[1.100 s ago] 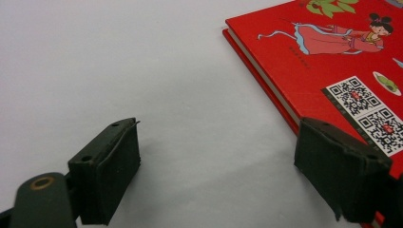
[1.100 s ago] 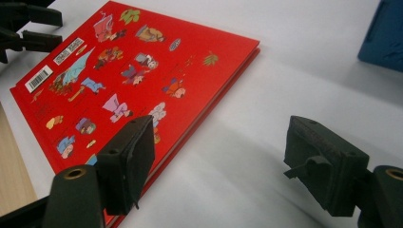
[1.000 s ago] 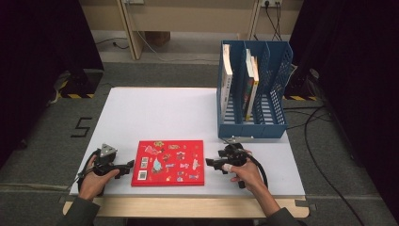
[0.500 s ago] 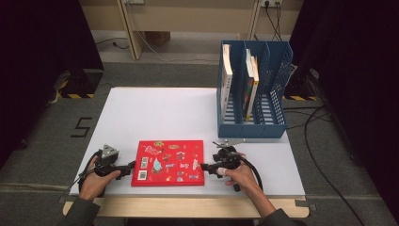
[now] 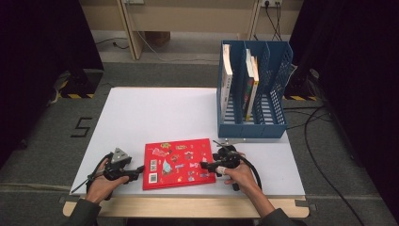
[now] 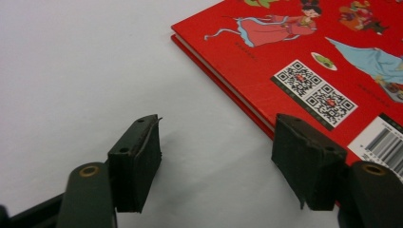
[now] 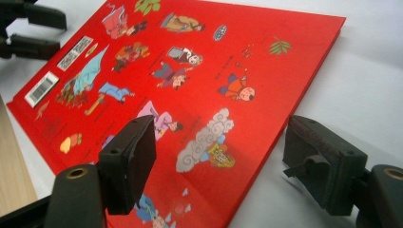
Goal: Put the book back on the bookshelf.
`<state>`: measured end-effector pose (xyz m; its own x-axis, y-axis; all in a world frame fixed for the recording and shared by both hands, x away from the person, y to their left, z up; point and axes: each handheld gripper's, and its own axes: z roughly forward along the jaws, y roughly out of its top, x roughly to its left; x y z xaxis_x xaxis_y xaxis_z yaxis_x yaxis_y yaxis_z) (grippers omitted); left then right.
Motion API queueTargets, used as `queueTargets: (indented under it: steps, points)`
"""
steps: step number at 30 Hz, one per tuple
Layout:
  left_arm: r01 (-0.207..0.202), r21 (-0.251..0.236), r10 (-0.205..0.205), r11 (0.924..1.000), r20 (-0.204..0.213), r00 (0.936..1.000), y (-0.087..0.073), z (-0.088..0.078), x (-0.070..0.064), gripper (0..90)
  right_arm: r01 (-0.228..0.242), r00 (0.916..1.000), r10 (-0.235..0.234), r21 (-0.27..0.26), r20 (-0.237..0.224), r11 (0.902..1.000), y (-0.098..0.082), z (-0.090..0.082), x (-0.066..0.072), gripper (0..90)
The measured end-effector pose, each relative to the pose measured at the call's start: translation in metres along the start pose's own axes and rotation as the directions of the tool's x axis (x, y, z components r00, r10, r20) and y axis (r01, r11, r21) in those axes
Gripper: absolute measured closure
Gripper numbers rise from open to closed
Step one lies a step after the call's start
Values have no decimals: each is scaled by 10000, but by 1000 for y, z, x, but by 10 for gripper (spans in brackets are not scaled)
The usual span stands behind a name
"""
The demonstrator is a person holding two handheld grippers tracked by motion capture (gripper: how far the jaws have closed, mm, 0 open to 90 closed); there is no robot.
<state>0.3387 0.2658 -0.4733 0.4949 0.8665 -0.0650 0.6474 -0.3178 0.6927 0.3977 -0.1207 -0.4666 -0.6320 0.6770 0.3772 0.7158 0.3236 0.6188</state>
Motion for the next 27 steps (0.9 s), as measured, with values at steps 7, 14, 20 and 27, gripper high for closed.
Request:
queueTargets:
  steps: [7, 14, 20, 27]
  points:
    - [-121, 21, 120, 9999, 343, 9993, 0, 1, -5, 321, -325, 9993, 328, -192, 201, 9993, 0, -1, -4, 280]
    - [-97, -10, 97, 10000, 247, 9996, -1, 2, -5, 282, -477, 9980, 494, -435, 394, 9979, -2, -1, -5, 322]
    - [-66, -26, 66, 10000, 253, 9997, -1, 2, -5, 281, -2297, 9732, 2298, -956, -95, 9686, -6, -5, -13, 449]
    - [-86, -27, 87, 10000, 173, 9998, -1, 2, -6, 276, -3443, 9386, 3353, -1620, -809, 9248, -6, -13, -16, 500]
